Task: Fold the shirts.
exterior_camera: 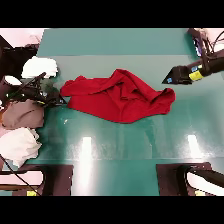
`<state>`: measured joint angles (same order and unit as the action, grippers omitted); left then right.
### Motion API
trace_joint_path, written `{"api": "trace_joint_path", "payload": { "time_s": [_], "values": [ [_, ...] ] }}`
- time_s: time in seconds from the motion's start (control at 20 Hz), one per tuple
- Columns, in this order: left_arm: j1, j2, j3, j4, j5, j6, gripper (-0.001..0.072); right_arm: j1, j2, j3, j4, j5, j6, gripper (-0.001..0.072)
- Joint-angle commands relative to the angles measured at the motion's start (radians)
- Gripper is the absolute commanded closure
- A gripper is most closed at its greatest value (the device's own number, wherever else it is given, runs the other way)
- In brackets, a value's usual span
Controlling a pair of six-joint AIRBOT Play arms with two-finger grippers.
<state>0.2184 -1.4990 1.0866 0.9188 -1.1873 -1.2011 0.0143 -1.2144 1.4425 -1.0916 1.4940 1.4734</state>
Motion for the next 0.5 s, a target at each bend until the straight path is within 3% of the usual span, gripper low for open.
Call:
{"api": "trace_joint_path", "payload": {
  "time_s": [0.0,0.45],
  "values": [
    [-0.001,-0.042,-0.013,-0.011,0.045,0.003,0.0277,0.000,0.065,-0.116,0.000,-0.023,0.000,0.0301],
    [-0.032,-0.094,-0.013,-0.085,0.062,0.005,0.0278,0.000,0.105,-0.166,0.000,-0.062,0.003,0.0301]
  ]
}}
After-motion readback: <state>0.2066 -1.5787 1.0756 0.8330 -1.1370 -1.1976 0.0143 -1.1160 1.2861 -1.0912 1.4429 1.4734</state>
